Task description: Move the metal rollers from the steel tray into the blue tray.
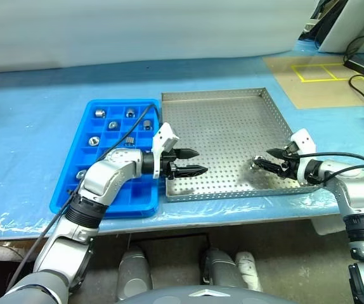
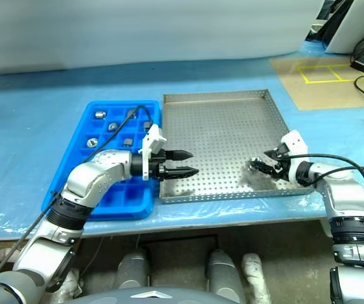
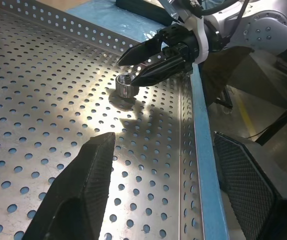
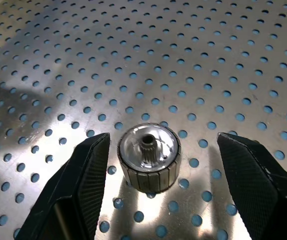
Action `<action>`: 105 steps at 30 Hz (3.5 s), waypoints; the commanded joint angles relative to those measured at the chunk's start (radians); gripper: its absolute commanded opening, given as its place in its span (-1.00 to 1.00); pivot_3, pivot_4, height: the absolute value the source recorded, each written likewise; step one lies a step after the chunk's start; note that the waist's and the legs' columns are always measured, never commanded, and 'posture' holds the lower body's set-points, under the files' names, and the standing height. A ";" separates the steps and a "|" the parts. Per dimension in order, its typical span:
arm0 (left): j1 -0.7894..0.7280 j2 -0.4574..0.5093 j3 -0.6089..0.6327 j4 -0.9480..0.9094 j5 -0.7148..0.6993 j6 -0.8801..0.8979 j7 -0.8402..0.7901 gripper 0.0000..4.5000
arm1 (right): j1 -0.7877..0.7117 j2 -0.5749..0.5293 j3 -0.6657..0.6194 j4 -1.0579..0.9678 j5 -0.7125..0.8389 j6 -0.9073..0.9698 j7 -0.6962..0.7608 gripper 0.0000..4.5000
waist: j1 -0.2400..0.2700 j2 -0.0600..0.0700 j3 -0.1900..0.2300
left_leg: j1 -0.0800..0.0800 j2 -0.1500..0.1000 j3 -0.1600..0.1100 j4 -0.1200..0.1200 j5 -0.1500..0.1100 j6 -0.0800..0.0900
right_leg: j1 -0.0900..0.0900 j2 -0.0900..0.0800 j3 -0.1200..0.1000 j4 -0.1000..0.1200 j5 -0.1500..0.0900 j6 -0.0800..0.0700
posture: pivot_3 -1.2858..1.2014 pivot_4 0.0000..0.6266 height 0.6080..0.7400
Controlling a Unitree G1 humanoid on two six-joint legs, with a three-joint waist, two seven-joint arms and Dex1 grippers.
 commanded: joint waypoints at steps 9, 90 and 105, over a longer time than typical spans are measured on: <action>0.005 0.009 0.025 -0.055 -0.003 0.015 0.022 0.48 | -0.048 0.048 0.030 0.099 -0.045 -0.081 -0.010 0.60 | -0.003 0.000 0.000 | 0.000 0.000 0.000 0.000 -0.001 0.001 | 0.000 0.000 -0.001 0.000 0.000 0.000 | -0.06 -0.52 1.00; 0.234 0.230 0.239 -0.264 -0.074 0.073 0.251 0.48 | -0.299 0.318 0.178 -0.178 0.030 0.175 0.043 0.90 | 0.124 0.000 0.000 | -0.004 0.002 -0.006 -0.011 0.007 -0.013 | -0.005 0.001 -0.003 0.001 -0.001 -0.001 | 0.15 -0.52 1.00; -0.045 0.039 0.118 0.120 0.090 -0.093 0.139 0.48 | -0.078 0.412 0.001 -0.250 0.061 0.033 -0.264 0.90 | 0.039 0.000 0.000 | -0.003 0.000 -0.006 -0.013 0.007 -0.013 | -0.006 0.001 -0.002 0.001 0.002 0.004 | 0.01 -0.52 1.00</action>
